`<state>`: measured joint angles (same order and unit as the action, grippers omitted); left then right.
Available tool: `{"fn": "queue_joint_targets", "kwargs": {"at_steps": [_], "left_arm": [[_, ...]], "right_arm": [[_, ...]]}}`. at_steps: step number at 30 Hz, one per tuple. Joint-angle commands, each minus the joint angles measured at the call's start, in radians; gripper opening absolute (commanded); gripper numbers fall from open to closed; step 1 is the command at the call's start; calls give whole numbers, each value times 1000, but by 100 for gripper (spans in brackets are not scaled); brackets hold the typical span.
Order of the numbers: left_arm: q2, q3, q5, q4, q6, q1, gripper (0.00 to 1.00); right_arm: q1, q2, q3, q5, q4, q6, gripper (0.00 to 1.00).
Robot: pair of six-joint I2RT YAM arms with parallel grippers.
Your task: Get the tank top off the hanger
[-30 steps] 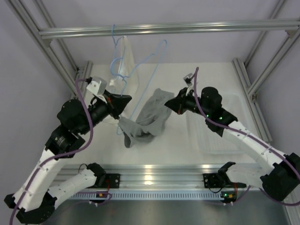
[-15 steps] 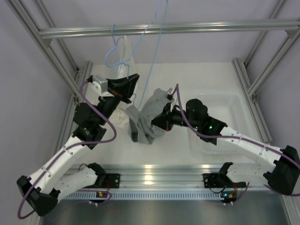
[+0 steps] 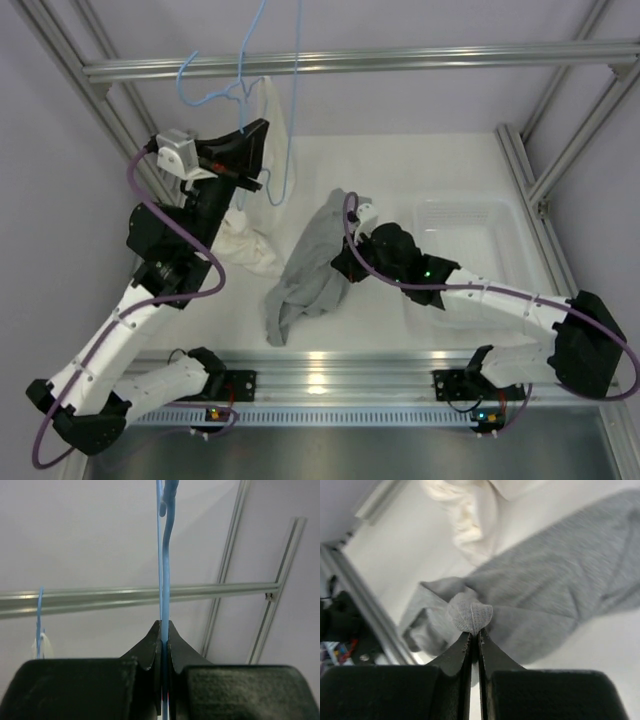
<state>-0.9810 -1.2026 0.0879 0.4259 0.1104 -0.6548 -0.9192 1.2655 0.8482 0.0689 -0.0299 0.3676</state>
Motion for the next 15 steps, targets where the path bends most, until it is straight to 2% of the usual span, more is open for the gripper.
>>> {"fn": "queue_joint_targets", "kwargs": {"at_steps": [1, 3, 6, 9, 10, 11, 12, 13, 15], "left_arm": [[59, 23, 56, -264, 46, -2, 0], [126, 52, 81, -353, 64, -3, 0], [204, 60, 144, -571, 97, -3, 0], [228, 38, 182, -768, 146, -2, 0], [225, 31, 173, -811, 162, -2, 0], [216, 23, 162, -884, 169, -2, 0], [208, 17, 144, -916, 176, -2, 0], [199, -1, 138, -949, 182, -2, 0], [156, -32, 115, -1039, 187, -2, 0]], "right_arm": [[26, -8, -28, -250, 79, 8, 0], [54, 23, -15, -287, 125, -1, 0], [153, 106, 1, -265, 125, 2, 0], [183, 196, 49, -250, 127, -25, 0], [186, 212, 60, -235, 125, -35, 7], [186, 228, 71, -222, 127, -38, 18], [187, 227, 81, -210, 125, -36, 37], [187, 218, 81, -215, 125, -27, 49], [187, 161, 78, -253, 139, -21, 57]]}}
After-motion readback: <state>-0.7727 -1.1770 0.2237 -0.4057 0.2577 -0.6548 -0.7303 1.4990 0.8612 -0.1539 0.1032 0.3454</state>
